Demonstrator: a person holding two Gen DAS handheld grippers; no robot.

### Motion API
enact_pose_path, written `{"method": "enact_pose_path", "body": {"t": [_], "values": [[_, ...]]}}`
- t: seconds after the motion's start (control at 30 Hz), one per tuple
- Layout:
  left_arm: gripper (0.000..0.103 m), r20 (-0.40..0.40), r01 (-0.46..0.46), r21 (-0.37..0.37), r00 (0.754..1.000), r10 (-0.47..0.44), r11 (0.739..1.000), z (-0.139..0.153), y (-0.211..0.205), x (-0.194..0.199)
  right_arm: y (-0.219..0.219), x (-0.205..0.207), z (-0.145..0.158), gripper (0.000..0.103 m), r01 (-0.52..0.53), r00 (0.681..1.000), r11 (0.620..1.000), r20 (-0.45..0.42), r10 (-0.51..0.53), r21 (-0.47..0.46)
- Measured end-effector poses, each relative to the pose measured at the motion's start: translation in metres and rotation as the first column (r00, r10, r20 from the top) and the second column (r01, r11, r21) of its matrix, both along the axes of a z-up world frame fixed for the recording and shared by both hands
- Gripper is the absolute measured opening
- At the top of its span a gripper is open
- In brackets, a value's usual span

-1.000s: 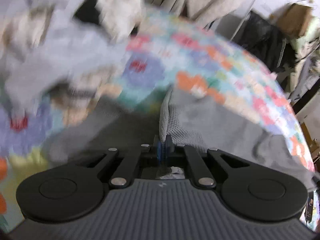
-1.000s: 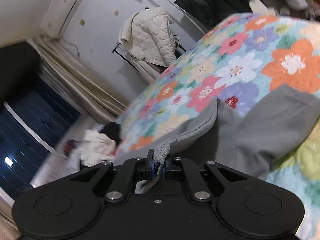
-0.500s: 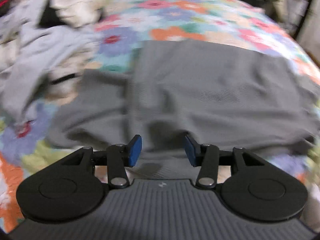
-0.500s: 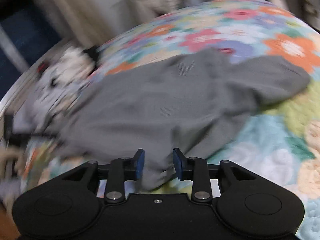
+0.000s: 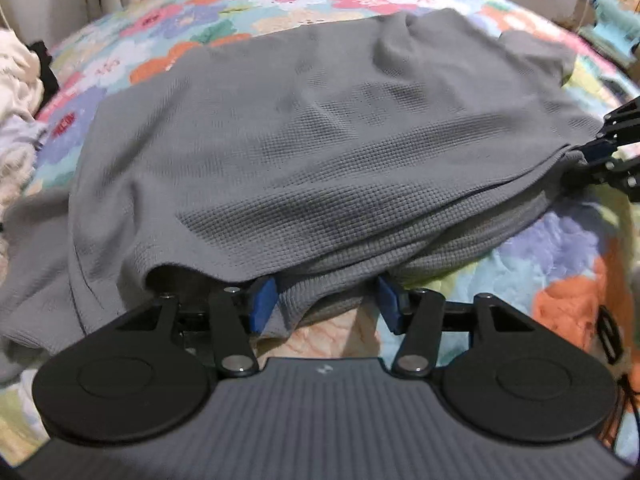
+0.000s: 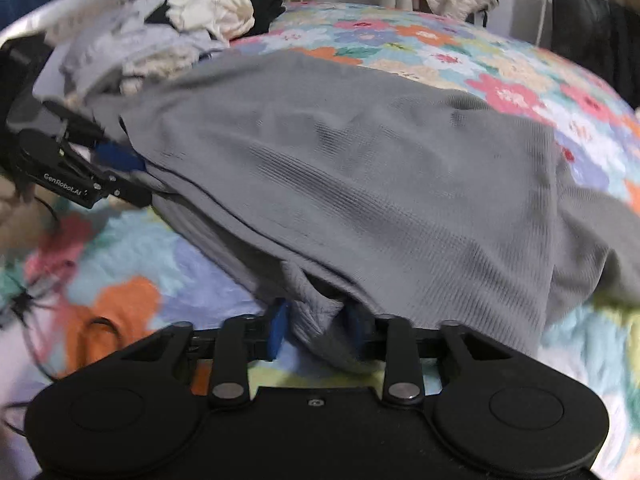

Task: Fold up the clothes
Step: 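Fold the shirt over toward the collar with both grippers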

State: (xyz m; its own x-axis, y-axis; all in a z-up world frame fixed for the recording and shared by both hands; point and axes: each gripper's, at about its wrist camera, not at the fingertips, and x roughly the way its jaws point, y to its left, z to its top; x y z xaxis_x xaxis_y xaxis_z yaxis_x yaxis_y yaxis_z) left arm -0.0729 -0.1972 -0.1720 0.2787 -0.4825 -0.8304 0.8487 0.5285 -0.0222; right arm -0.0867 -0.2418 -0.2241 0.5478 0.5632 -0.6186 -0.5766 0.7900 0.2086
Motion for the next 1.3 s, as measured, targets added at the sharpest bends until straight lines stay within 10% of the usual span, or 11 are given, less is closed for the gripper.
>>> {"method": "enact_pose_path", "body": {"t": [0.1, 0.2, 0.5, 0.63, 0.83, 1.3], "values": [[0.002, -0.060, -0.032, -0.022, 0.998, 0.030, 0.999, 0.012, 0.016, 0.009, -0.015, -0.001, 0.007, 0.016, -0.014, 1.000, 0.998, -0.006, 0.014, 0.063], [0.001, -0.084, -0.053, -0.052, 0.995, 0.048, 0.997, 0.031, 0.033, 0.009, -0.044, -0.008, 0.016, 0.011, -0.035, 0.998, 0.977, -0.051, 0.047, 0.209], [0.002, -0.085, -0.093, 0.034, 0.992, 0.096, 0.995, 0.017, 0.048, -0.012, -0.066, -0.029, 0.000, 0.010, -0.137, 0.984, 0.977, -0.088, 0.153, 0.165], [0.005, -0.097, -0.059, 0.000, 0.994, 0.059, 0.998, 0.030, 0.038, -0.018, -0.062, -0.029, 0.009, 0.025, -0.225, 0.964, 0.959, -0.103, 0.245, 0.174], [0.027, -0.127, 0.046, -0.085, 0.990, -0.057, 0.995, 0.052, 0.012, -0.028, -0.085, -0.023, 0.034, 0.031, -0.198, 0.963, 0.883, -0.085, 0.257, 0.426], [0.042, -0.293, -0.046, -0.041, 0.955, 0.032, 0.998, 0.018, -0.004, -0.016, 0.054, 0.020, 0.003, 0.034, -0.268, 0.922, 0.908, -0.189, 0.339, 0.323]]}}
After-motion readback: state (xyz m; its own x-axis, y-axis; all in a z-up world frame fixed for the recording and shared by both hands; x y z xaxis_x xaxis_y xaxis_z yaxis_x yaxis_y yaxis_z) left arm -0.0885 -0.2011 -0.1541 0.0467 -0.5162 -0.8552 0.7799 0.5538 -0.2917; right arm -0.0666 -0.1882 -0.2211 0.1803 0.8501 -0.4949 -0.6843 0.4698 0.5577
